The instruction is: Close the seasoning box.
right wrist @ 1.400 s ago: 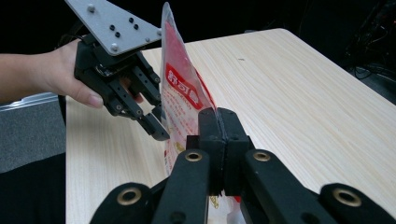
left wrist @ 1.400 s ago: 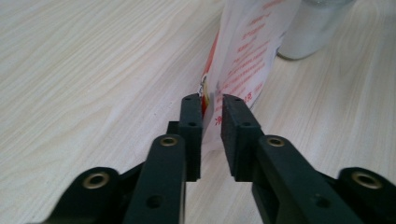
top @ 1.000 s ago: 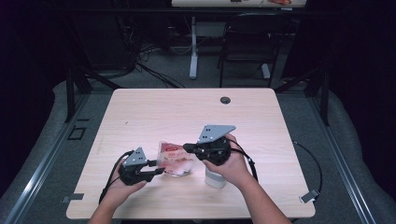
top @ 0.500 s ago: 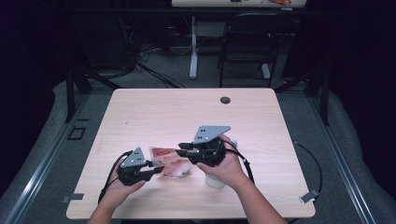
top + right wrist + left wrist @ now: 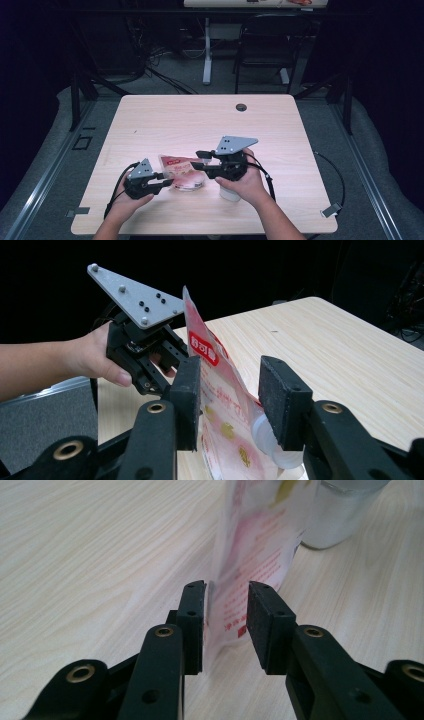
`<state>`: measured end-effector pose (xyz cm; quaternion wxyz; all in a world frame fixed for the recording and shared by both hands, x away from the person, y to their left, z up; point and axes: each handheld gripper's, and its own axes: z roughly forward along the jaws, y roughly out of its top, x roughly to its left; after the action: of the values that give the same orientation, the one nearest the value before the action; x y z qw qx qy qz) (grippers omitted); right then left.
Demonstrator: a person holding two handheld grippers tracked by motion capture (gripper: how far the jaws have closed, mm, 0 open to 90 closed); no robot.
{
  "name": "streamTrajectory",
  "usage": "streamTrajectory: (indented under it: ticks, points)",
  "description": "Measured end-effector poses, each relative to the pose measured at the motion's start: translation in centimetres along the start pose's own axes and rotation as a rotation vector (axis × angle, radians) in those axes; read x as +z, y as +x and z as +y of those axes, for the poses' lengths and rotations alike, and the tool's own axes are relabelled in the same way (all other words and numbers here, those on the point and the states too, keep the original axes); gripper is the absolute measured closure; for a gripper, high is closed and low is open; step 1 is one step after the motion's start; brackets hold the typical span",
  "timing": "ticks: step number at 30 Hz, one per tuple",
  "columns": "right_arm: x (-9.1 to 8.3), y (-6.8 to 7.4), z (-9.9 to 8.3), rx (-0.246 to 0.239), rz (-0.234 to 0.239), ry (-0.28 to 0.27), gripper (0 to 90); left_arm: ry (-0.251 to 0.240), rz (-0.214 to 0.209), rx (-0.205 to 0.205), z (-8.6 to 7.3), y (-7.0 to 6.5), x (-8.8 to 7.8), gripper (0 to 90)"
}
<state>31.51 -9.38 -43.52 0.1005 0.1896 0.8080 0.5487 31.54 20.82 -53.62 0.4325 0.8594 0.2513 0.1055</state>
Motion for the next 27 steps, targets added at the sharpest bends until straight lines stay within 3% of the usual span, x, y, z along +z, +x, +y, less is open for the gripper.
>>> streamTrajectory:
  ticks: [7,16,21,27]
  points:
    - [-0.2,-0.2,-0.1,0.018,-0.003,-0.008,60.3,-0.032,-0.030,0.007,0.2,-0.2,-0.2,67.5]
    - [-0.2,0.1,0.6,0.000,-0.022,-0.032,56.4,-0.015,-0.030,0.026,0.1,-0.3,-0.1,70.7]
    - [-1.6,-0.1,0.4,0.009,-0.046,-0.061,56.0,-0.012,-0.023,0.012,0.0,-0.1,-0.1,68.1]
    - [-4.5,-1.2,-1.0,0.050,-0.124,-0.091,56.7,-0.024,-0.016,-0.003,-0.1,0.1,-0.5,66.0]
